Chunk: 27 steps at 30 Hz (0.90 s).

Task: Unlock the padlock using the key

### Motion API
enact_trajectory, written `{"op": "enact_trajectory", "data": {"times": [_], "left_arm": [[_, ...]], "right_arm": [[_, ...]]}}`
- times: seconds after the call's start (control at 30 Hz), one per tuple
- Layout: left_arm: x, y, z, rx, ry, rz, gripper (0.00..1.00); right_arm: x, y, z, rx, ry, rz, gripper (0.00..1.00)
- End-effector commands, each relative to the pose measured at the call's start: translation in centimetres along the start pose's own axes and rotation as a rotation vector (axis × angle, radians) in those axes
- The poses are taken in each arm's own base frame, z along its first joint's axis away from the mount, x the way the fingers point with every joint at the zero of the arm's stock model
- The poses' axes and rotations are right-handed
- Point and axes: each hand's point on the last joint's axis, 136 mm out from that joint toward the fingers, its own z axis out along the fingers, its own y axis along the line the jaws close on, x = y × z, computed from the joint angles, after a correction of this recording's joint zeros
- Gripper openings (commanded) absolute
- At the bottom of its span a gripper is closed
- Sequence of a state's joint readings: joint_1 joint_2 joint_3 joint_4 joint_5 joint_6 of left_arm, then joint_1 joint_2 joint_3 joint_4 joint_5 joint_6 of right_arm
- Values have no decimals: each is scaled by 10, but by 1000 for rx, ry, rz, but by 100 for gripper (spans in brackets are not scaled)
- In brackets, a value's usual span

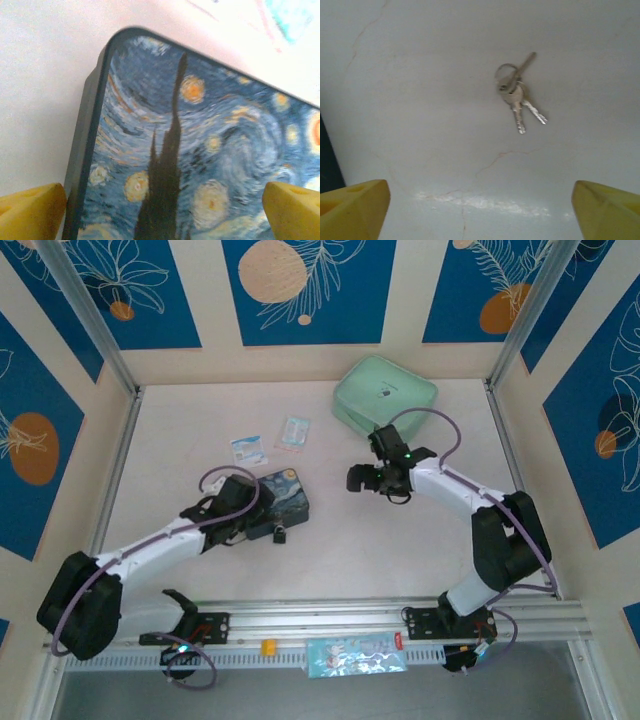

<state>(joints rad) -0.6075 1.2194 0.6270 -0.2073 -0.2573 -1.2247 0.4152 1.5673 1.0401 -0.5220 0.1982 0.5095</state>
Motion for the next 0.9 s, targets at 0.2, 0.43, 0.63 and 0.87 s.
{"op": "enact_trajectory", "data": {"times": [0.2,0.43,0.63,0.87], "left_arm": [[-35,-21,-27,65,-160,72,100],[-40,-35,-69,243,-157,303,100],[-38,-26,-85,214,-139,417,100],[-43,-39,-86,269,-167,362,100]], "right_arm": [[-18,-13,17,-119,78,13,78],[-25,-10,40,-51,131,-85,70],[-28,-10,56,-2,151,-126,66],[-20,-9,71,77,187,-165,58]]}}
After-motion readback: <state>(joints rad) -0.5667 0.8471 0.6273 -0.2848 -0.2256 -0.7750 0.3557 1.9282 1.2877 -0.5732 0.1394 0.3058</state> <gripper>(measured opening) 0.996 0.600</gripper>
